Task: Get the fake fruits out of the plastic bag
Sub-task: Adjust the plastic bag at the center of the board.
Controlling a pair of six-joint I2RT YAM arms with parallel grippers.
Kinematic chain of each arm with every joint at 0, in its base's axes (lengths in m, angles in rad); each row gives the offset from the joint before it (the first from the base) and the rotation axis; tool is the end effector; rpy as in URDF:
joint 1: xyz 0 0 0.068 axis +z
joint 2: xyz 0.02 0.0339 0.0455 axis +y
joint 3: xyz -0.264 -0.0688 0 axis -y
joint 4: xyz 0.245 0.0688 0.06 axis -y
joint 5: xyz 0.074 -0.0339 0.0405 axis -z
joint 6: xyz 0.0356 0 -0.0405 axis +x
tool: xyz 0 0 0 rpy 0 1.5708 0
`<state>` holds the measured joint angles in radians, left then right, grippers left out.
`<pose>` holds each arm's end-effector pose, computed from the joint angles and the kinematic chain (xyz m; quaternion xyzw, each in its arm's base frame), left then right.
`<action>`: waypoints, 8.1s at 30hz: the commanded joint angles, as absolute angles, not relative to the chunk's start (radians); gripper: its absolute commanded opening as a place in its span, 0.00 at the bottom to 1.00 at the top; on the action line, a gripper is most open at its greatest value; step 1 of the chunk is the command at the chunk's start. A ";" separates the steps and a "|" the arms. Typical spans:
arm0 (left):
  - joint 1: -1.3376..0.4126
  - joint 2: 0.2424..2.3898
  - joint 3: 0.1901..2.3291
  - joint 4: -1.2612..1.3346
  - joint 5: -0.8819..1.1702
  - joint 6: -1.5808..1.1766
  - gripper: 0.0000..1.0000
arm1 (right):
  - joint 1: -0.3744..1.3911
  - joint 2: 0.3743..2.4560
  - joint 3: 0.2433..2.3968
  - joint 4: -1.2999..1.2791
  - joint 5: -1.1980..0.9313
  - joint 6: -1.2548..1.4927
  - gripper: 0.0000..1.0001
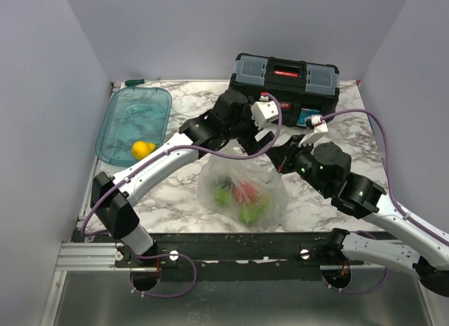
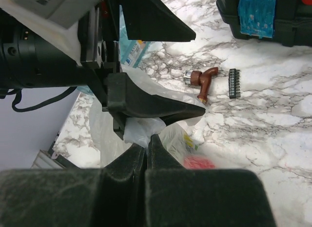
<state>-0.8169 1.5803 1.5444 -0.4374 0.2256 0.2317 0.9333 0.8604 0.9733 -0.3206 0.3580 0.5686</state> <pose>0.2449 -0.2725 0.3791 0.4752 0.7045 -0.2415 0.4686 0.1228 0.1449 0.3787 -0.0283 0.7719 0.3219 0.5475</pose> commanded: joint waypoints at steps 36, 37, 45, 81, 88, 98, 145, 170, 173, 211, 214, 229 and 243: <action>-0.562 1.360 1.602 -0.345 0.419 -0.310 0.00 | 0.931 0.988 1.229 -0.606 0.703 0.821 0.01; -0.540 1.353 1.596 -0.292 0.474 -0.366 0.00 | 0.931 1.030 1.287 -0.658 0.735 0.806 0.01; -0.443 1.403 1.597 0.071 0.741 -0.569 0.00 | 0.928 1.244 1.536 -0.779 0.904 0.548 0.01; -1.058 0.987 1.412 -0.983 -0.705 -0.914 0.99 | 0.930 0.995 1.005 -0.459 0.267 0.805 0.01; -1.314 1.168 1.502 -0.988 -1.018 -0.877 0.97 | 0.930 1.033 1.025 -0.462 0.298 0.862 0.01; -1.396 1.278 1.558 -0.994 -1.148 -0.951 0.99 | 0.930 1.006 1.011 -0.476 0.304 0.883 0.01; -0.503 1.207 1.522 -0.434 0.605 -0.358 0.00 | 0.658 1.320 1.483 -0.695 0.379 0.572 0.01; -0.245 1.242 1.204 -0.192 0.988 -0.416 0.00 | 0.925 1.082 0.965 -0.358 -0.191 0.586 0.24; -0.236 1.170 1.069 -0.177 0.980 -0.402 0.00 | 1.007 1.123 0.954 -0.374 -0.172 0.584 0.39; -0.185 1.056 0.932 -0.146 0.675 -0.416 0.00 | 1.430 1.108 0.816 -0.483 0.254 1.088 0.23; -0.183 1.042 0.921 -0.146 0.718 -0.415 0.00 | 1.430 1.127 0.875 -0.511 0.308 1.028 0.45; -0.183 0.943 0.843 -0.146 0.764 -0.409 0.00 | 1.412 1.502 1.594 -1.127 0.791 0.696 1.00; -0.183 0.945 0.862 -0.167 0.755 -0.413 0.00 | 1.310 1.832 1.656 -1.207 0.794 0.800 0.75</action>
